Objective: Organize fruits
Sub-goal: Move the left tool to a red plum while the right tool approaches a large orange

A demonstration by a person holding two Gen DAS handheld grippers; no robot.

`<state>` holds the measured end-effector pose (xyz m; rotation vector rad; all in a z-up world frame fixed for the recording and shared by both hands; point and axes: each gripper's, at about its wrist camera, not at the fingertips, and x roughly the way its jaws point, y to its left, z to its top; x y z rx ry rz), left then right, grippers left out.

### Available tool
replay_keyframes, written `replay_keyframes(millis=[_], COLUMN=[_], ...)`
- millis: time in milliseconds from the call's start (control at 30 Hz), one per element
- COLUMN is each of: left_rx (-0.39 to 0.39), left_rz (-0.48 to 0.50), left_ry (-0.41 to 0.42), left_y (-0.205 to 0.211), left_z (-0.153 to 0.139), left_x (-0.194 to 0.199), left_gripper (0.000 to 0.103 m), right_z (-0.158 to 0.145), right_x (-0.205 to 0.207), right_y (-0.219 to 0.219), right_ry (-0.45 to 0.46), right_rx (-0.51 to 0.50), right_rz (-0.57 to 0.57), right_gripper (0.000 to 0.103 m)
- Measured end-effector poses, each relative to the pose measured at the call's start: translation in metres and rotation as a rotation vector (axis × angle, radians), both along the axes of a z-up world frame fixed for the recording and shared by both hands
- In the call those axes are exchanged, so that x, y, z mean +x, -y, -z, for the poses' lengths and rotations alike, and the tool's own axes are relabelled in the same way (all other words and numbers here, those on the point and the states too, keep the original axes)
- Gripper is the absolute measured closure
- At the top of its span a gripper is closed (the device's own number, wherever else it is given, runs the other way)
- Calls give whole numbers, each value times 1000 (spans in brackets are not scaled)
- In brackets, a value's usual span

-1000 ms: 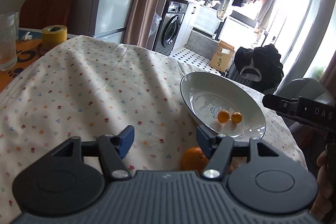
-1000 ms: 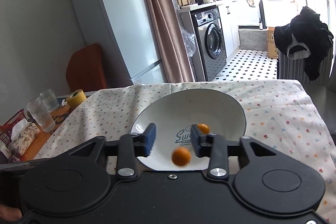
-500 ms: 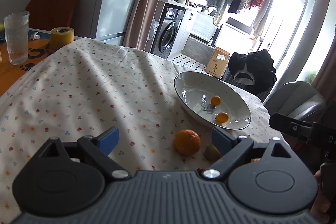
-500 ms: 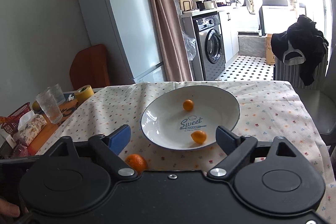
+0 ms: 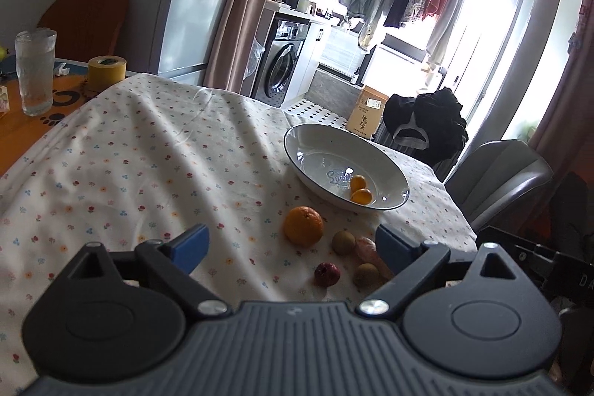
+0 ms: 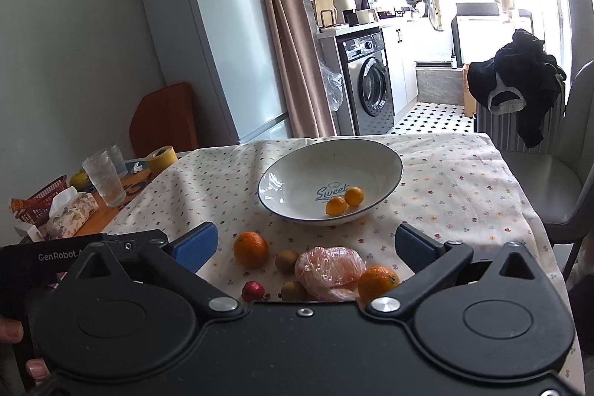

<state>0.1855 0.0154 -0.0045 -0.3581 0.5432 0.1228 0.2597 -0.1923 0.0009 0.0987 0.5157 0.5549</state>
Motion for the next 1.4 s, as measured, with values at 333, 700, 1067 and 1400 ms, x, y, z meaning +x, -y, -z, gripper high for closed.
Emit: replay_keyframes(millis=[333, 700, 1067, 1400], left_rx=[9, 10, 31, 29], left_rz=[16, 61, 133, 203], left_ry=[-10, -23, -26, -11], left_y=[7, 9, 29, 57], left_z=[4, 8, 18, 28], left_x=[-21, -39, -46, -37], left_gripper=[6, 6, 6, 9], right_z=[4, 12, 30, 36], right_x=[-25, -44, -70, -70], right_y=[17, 32, 43, 67], right_ry=[-21, -42, -55, -48], right_rx=[20, 8, -18, 7], right_rz=[6, 27, 26, 59], right_gripper=[0, 0, 0, 0])
